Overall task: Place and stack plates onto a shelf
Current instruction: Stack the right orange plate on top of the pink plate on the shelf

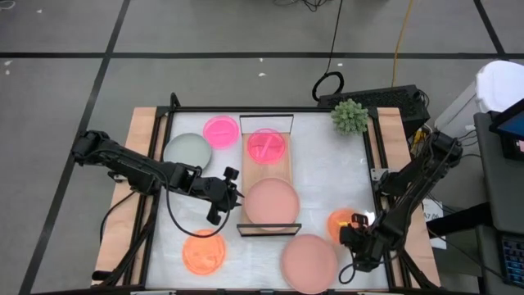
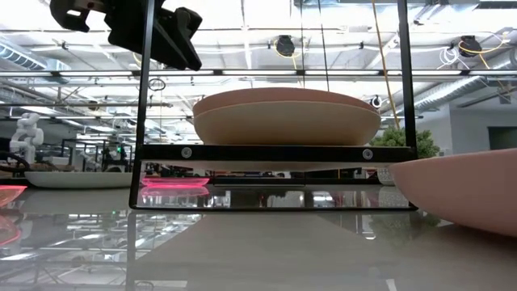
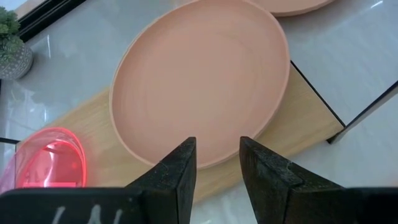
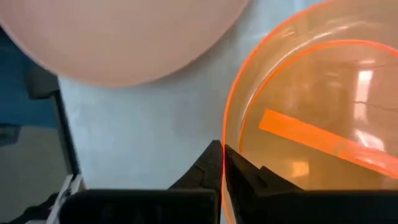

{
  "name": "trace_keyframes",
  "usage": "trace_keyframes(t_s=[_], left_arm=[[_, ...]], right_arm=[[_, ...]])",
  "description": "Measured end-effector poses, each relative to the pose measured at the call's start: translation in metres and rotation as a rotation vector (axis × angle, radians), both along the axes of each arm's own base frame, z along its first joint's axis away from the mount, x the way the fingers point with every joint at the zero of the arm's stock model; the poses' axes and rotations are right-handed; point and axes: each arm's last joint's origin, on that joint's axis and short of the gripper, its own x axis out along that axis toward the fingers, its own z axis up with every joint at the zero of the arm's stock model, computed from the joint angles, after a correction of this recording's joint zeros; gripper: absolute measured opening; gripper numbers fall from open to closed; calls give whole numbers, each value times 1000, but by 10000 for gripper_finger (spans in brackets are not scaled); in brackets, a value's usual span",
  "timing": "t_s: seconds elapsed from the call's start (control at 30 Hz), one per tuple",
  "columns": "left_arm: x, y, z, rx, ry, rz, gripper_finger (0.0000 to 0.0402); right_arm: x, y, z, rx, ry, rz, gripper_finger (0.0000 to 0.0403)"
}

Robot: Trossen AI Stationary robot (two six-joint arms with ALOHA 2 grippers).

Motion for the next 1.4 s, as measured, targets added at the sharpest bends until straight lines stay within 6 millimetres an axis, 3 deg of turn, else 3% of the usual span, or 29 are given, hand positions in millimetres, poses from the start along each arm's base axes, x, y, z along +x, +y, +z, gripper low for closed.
trace_keyframes(t_s=[0.73,1.1,1.4], left_arm=[[-3,1,-3,-112,55,124,129],[-12,-3,-10,-170,160,211,129],[-17,-8,-12,-183,173,336,129]], right_arm=[[33,-64,74,-597,-117,106,0],[67,-96,87,-784,-181,295,0],[105,-136,99,-885,-260,468,0]])
